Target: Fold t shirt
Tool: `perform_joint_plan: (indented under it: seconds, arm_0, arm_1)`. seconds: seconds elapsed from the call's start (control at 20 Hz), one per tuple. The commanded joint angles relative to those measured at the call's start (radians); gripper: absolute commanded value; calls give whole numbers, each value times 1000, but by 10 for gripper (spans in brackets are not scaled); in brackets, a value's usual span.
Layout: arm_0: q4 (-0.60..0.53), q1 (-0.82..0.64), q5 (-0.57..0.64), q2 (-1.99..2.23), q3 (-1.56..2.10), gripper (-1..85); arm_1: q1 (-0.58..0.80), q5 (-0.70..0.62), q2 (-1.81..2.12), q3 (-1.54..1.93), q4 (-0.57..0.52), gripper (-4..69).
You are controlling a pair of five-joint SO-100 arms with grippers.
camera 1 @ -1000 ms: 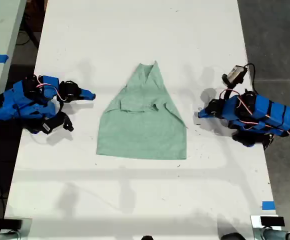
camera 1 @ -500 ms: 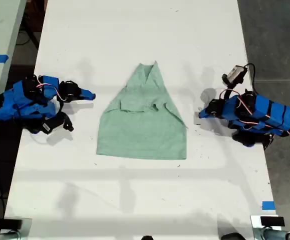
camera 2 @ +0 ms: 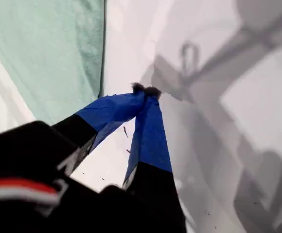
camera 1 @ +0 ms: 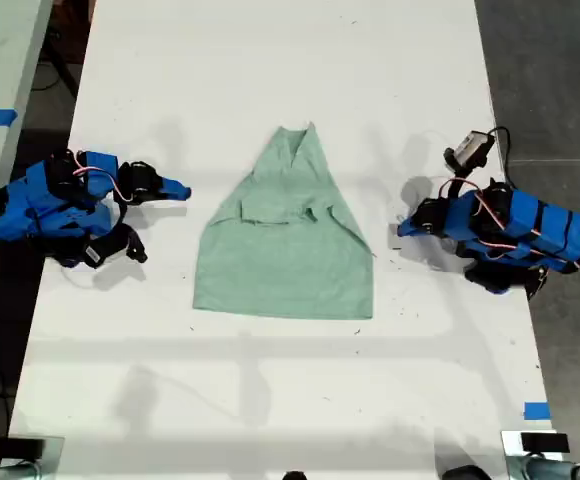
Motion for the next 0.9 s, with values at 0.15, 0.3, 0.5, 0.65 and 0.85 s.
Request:
perform_joint_plan:
  seconds: [0.15, 0.3, 0.5, 0.65, 0.85]
  arm_0:
    - [0, -11, -17, 5, -12, -2]
    - [0, -11, -17, 5, -12, -2]
    - [0, -11, -17, 5, -12, -2]
    - [0, -11, -17, 5, -12, -2]
    - [0, -11, -17, 5, -12, -2]
  arm_1:
    - [-18, 5, 9, 43, -5, -20]
    - [-21, 2, 9, 43, -5, -20]
    - [-15, 2, 9, 43, -5, -20]
    - [-14, -3, 9, 43, -5, -20]
    - [-15, -8, 9, 43, -5, -20]
